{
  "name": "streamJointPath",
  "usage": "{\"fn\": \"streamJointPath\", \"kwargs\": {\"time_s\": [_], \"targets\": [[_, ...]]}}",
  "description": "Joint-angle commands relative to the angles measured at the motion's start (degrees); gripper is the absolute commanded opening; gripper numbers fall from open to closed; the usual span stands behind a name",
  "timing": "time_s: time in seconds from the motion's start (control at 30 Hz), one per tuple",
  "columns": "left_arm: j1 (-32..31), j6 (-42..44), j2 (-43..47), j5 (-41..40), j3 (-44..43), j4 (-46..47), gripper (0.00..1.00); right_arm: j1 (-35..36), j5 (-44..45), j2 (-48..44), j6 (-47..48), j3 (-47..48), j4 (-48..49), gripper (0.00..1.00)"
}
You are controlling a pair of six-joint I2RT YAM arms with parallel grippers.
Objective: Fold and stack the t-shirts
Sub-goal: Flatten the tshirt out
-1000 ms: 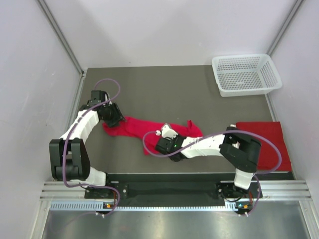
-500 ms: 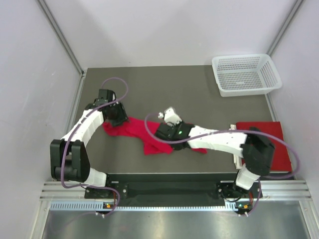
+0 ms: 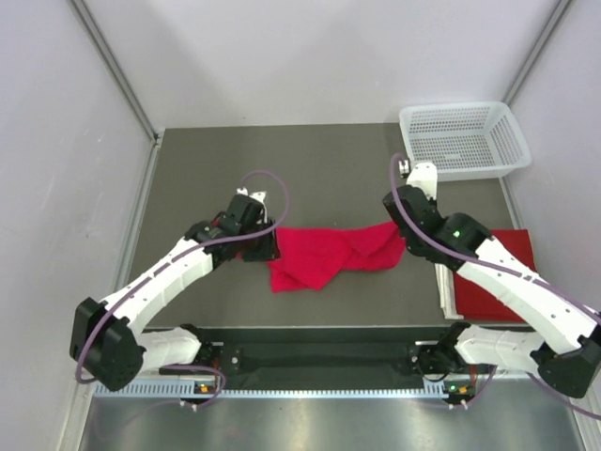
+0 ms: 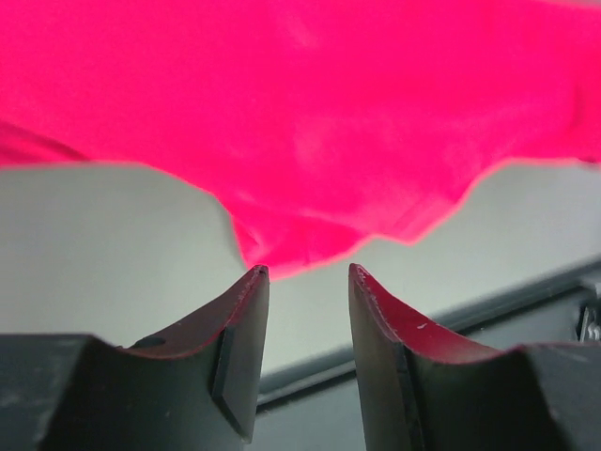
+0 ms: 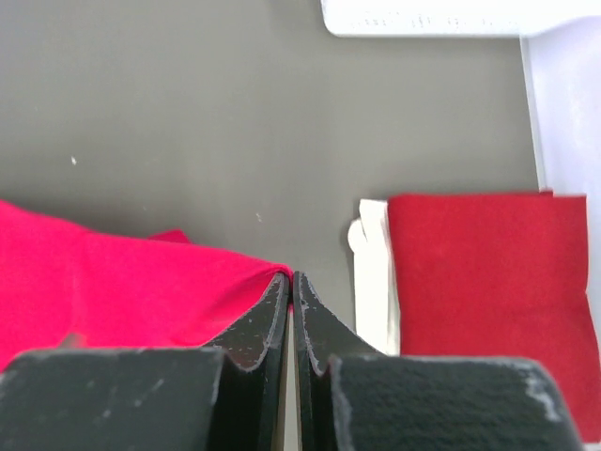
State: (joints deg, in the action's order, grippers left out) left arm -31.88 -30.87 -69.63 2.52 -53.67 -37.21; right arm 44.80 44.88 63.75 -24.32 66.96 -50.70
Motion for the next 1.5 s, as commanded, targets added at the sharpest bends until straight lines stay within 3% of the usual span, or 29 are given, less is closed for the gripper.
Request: {"fn": "streamJointPath", "kwargs": {"time_s": [0.0, 0.27, 0.4, 0.67, 0.83, 1.47], "targets": [[-5.4, -4.9, 3.2, 1.0, 3.8, 3.1, 0.44, -1.3, -2.9, -3.7, -1.3, -1.6, -0.6, 0.0], [-19.8, -8.9, -0.4, -5.7, 8.4, 13.6, 0.43, -2.0, -3.6, -6.3, -2.2, -4.1, -0.1, 0.0], [-25.5, -11.0, -4.5, -10.9, 8.1, 16.5, 0.49, -2.1, -4.1, -8.0, -2.0, -5.5, 0.9, 0.0], [-27.0, -14.1, -13.3, -18.5, 6.7, 16.5, 0.57, -2.4, -5.3, -10.0, -0.8, -8.2, 2.4, 0.0], [-26.6, -18.7, -10.0, -27.6, 6.1, 15.1, 0.58, -2.4, -6.0, -10.9, 0.0, -9.7, 3.3, 0.0], [-25.3, -28.3, -17.6, -31.3, 4.4, 13.4, 0.53, -2.6, -6.5, -13.4, 1.6, -10.4, 4.6, 0.0]]}}
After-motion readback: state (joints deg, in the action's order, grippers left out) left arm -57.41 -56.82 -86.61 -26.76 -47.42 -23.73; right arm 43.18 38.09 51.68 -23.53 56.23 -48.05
